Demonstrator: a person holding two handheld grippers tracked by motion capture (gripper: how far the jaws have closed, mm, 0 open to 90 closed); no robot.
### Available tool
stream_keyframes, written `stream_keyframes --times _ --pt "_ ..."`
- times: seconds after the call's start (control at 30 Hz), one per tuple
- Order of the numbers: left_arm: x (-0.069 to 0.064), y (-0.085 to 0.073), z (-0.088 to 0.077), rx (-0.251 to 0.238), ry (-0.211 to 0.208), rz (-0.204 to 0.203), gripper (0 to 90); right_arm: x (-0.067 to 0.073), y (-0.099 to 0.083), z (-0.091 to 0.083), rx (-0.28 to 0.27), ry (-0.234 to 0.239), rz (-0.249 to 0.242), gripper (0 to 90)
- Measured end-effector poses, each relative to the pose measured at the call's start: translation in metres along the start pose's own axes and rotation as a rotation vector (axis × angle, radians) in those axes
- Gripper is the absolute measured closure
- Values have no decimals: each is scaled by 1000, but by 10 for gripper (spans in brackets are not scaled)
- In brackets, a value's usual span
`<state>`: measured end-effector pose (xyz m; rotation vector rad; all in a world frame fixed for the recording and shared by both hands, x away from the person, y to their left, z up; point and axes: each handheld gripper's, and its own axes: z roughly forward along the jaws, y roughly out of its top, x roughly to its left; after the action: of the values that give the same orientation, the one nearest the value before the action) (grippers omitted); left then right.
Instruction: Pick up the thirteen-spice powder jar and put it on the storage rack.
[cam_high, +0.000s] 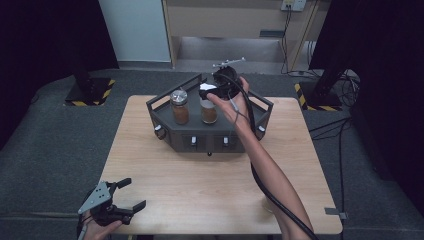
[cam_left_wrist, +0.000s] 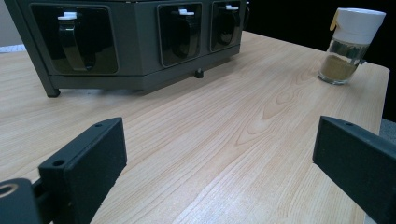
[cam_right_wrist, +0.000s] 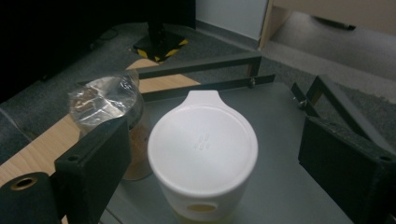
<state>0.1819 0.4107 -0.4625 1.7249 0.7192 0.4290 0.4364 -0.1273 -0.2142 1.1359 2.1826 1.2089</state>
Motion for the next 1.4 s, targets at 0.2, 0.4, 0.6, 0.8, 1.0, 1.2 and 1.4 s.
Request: stream_keyframes --times 0.2,0.4,0.6,0.8,1.0,1.2,1.4 --pt "0 0 0 4 0 1 18 -2 -5 -38 -58 24 -66 74" --pt "0 1 1 7 2 -4 18 -7 -20 -70 -97 62 -96 54" --pt "0 1 1 7 8 -13 15 -11 -39 -95 -121 92 -127 57" --pt "0 1 2 11 7 -14 13 -18 -55 -117 -147 93 -123 40" --pt "0 0 2 5 7 -15 13 -22 -77 -140 -186 87 -122 38" --pt "-1 0 1 2 9 -13 10 -25 -106 -168 -219 63 -127 33" --pt "-1 0 0 -3 16 -16 3 -30 -134 -195 -242 30 -119 32"
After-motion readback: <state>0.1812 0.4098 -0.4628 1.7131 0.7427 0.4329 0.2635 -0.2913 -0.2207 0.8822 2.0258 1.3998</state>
